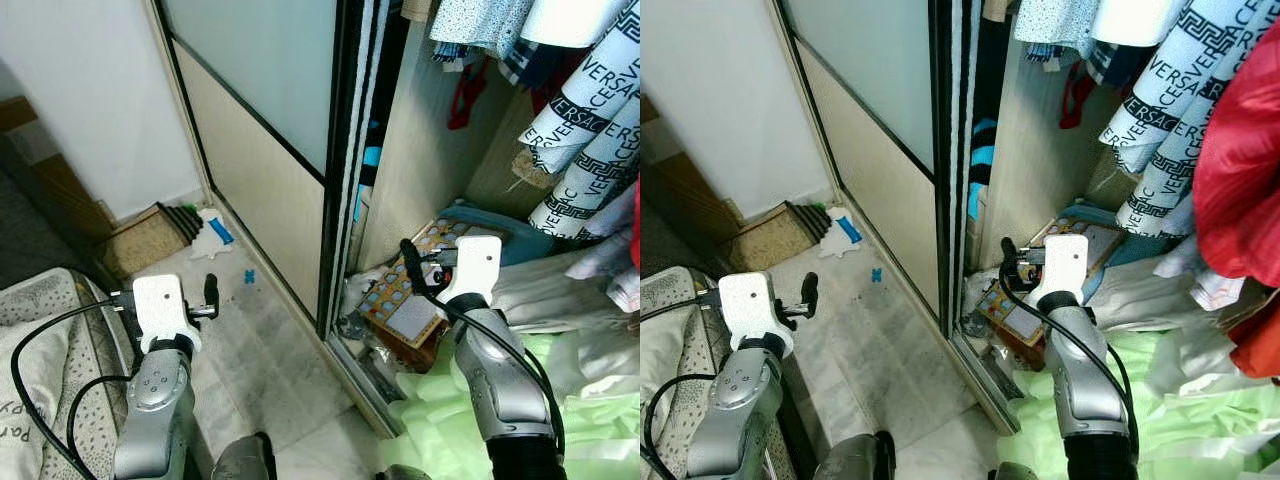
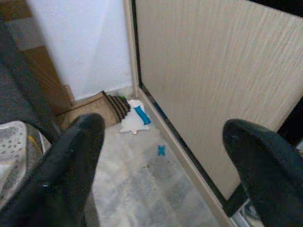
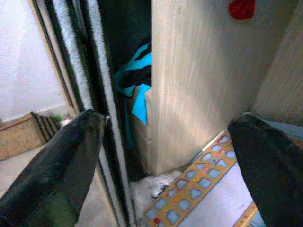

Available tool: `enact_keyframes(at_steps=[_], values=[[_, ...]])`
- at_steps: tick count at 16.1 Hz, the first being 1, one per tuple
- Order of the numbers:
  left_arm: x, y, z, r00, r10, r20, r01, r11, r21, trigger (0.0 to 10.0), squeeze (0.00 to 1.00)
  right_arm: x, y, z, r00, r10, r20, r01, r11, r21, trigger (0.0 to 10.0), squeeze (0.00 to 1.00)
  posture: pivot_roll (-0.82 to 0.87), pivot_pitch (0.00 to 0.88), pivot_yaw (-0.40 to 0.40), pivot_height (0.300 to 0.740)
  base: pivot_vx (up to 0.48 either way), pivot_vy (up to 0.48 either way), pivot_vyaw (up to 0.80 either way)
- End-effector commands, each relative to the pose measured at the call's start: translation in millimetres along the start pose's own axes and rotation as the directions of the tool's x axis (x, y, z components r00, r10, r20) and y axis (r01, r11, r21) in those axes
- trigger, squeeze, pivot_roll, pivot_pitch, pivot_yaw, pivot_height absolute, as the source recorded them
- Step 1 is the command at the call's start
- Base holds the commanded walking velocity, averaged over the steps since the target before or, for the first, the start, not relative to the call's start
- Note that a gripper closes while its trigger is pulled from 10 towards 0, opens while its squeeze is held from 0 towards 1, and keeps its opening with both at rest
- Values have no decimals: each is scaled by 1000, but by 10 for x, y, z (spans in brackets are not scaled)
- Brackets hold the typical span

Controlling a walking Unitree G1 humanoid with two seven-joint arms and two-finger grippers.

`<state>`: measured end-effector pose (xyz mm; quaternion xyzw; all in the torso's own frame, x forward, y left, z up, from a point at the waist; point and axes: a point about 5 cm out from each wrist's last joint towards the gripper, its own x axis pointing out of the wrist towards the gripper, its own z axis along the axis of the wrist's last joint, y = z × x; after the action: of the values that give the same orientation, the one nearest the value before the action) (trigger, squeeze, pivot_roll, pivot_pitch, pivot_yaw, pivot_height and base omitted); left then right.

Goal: Clean up the room

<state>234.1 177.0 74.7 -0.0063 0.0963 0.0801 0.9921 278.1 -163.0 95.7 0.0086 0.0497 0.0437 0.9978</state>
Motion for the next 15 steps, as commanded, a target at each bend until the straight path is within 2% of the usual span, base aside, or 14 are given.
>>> enact_keyframes(at_steps=[1,2,10,15], values=[[-12,12,-29,1000,5,-20,-4,1000,4,10000,1000,-13,17,-15,1000,10,-8,-9,1000,14,10000,1000,-4,60,8,740,0,0,0],[-12,8,-28,1000,1,-21,-1,1000,5,10000,1000,-15,17,-14,1000,7,-8,-7,1000,14,10000,1000,-4,61,8,740,0,0,0],[-8,-70,-17,1000,-23,-15,23,1000,-5,10000,1000,0,31,3,1000,19,-4,-19,1000,1,10000,1000,-9,65,2,740,0,0,800],[10,-96,17,999,-31,14,31,999,30,10000,1000,19,60,17,1000,31,5,-31,1000,5,10000,1000,-8,59,8,740,0,0,663]])
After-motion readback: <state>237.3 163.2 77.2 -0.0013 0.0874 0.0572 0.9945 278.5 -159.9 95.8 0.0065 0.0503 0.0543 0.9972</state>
